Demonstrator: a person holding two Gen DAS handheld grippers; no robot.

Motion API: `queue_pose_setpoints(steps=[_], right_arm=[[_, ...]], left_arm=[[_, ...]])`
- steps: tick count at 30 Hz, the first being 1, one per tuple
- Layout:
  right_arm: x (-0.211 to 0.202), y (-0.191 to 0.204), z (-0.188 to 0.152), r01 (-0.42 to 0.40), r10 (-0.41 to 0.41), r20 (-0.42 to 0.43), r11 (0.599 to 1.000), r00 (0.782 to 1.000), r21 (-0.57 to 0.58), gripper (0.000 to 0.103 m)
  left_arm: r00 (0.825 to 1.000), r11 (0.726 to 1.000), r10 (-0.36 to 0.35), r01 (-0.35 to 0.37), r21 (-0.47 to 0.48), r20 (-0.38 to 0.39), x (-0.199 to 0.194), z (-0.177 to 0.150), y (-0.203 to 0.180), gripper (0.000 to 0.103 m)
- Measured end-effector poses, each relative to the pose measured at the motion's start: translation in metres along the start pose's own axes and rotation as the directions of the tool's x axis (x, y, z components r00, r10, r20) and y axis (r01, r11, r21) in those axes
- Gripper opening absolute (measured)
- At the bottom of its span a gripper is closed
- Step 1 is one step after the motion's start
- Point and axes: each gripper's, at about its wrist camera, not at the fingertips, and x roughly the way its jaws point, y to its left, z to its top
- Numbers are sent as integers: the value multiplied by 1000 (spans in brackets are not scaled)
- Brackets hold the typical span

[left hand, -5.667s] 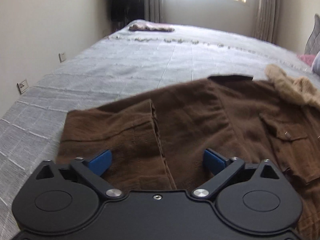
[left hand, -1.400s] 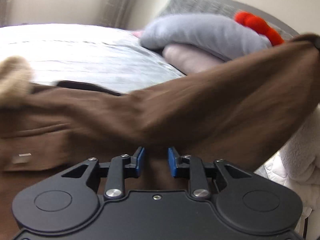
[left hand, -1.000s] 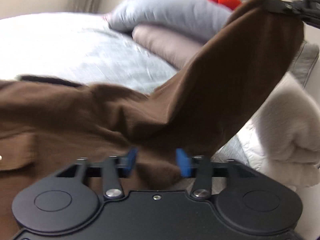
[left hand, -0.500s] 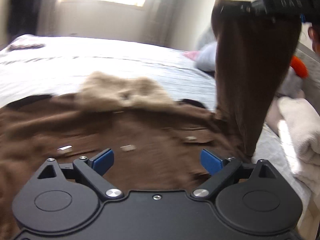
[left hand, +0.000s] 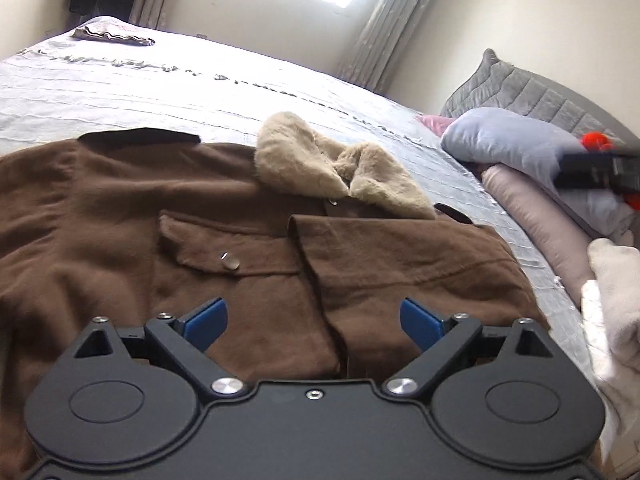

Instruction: Fold large clothes

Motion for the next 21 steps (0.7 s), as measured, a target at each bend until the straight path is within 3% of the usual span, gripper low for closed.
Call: queue_pose_setpoints(steps=[2, 5, 7, 8, 10, 11, 13, 14, 15, 17, 18, 21], right_arm=[[7, -28, -24, 43, -41, -37, 997, 999, 70, 81], [12, -68, -62, 111, -98, -81, 980, 992, 167, 81], [12, -91, -86, 146, -126, -102, 964, 987, 220, 81], [11, -100, -97, 159, -136, -110, 957, 985, 244, 81], [10, -116, -116, 181, -154, -115, 940, 981, 289, 81], [11, -123, -124, 188, -159, -116, 932, 980, 309, 79], [13, -132, -138, 194, -165, -112, 921, 980, 337, 66], [16, -133, -141, 191, -164, -108, 919, 981, 344, 54], [20, -134, -143, 190, -162, -108, 915, 981, 355, 50], [31, -134, -148, 187, -157, -109, 905, 982, 381, 50], [36, -131, -148, 182, -151, -109, 902, 983, 392, 49], [56, -119, -151, 147, -111, -112, 911, 987, 386, 46]], left_arm=[[1000, 1000, -4, 4, 5, 6, 20, 8, -5, 91], [1000, 1000, 0, 0, 4, -5, 53, 17, -11, 72], [999, 1000, 15, -15, 1, -46, 76, 19, -12, 46], [997, 999, 42, -42, 4, -63, 84, 18, -12, 38], [994, 995, 98, -97, 34, -40, 86, 17, -18, 10], [994, 993, 105, -105, 49, -10, 80, 18, -22, 9], [990, 991, 115, -119, 53, 79, 58, 22, -29, 3], [983, 990, 135, -140, 35, 125, 47, 25, -31, 3], [971, 984, 171, -176, 15, 166, 37, 28, -32, 3], [929, 954, 278, -296, 41, 246, 27, 32, -37, 6], [918, 942, 306, -331, 62, 252, 26, 34, -37, 6], [951, 961, 253, -268, 71, 177, 26, 36, -33, 8]])
